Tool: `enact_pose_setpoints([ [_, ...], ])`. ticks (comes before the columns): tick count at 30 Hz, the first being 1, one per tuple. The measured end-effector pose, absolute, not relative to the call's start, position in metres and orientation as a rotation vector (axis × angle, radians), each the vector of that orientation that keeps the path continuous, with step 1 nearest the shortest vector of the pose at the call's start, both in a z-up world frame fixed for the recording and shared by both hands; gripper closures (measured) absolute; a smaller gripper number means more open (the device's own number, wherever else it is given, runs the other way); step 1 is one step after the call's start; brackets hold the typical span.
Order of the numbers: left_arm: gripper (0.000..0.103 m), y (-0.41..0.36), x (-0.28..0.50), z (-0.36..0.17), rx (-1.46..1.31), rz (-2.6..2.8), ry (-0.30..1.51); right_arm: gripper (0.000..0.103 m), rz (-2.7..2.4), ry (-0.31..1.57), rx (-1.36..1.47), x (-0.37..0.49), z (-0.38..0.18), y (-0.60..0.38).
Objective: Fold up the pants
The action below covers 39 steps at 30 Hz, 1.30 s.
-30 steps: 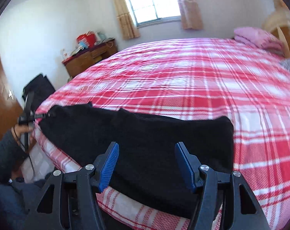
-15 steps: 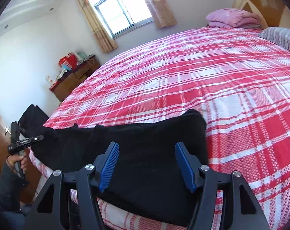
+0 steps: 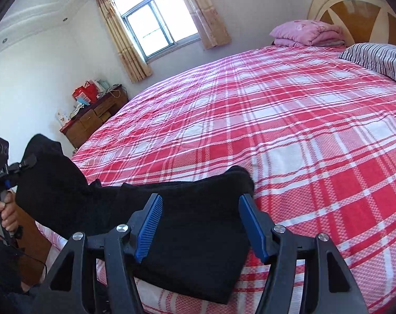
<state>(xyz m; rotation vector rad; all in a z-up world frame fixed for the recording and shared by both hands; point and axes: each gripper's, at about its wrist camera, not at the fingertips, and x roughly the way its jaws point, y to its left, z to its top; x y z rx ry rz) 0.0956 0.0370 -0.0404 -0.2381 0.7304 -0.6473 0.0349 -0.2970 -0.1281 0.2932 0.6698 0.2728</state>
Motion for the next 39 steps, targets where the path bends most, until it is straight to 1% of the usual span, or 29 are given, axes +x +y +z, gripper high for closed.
enact_pose_setpoints([
  [5,0.081,-0.017,0.112,-0.036,-0.177,-0.718,0.763,0.04,0.225,0.652,0.332,0.035,-0.127,-0.317],
  [9,0.081,-0.062,0.122,-0.044,-0.101,-0.741,0.809,0.04,0.17,0.63,0.362,0.035,-0.127,-0.335],
  [18,0.08,-0.153,0.135,-0.112,0.016,-0.763,0.95,0.04,0.089,0.63,0.437,0.037,-0.134,-0.361],
  [21,0.073,-0.168,0.128,-0.121,0.038,-0.79,0.958,0.04,0.104,0.631,0.437,0.038,-0.135,-0.361],
  [24,0.073,-0.164,0.114,-0.114,0.035,-0.841,0.921,0.04,0.153,0.625,0.431,0.036,-0.13,-0.354],
  [25,0.07,-0.16,0.108,-0.109,0.04,-0.832,0.893,0.04,0.175,0.625,0.427,0.035,-0.128,-0.349],
  [27,0.063,-0.141,0.099,-0.098,0.056,-0.786,0.824,0.04,0.249,0.634,0.416,0.033,-0.123,-0.335],
  [29,0.046,-0.122,0.095,-0.092,0.069,-0.73,0.775,0.04,0.321,0.665,0.408,0.034,-0.121,-0.32],
  [31,0.039,-0.096,0.092,-0.089,0.073,-0.627,0.723,0.04,0.369,0.724,0.383,0.038,-0.124,-0.3],
  [34,0.038,-0.061,0.098,-0.097,0.07,-0.492,0.7,0.04,0.385,0.798,0.368,0.049,-0.133,-0.277],
  [36,0.038,-0.043,0.105,-0.106,0.044,-0.438,0.727,0.04,0.396,0.868,0.369,0.06,-0.143,-0.264],
  [38,0.038,-0.03,0.111,-0.118,0.007,-0.415,0.756,0.04,0.372,0.897,0.346,0.065,-0.15,-0.256],
  [39,0.038,-0.027,0.113,-0.123,-0.011,-0.413,0.767,0.043,0.371,0.909,0.324,0.065,-0.152,-0.251],
])
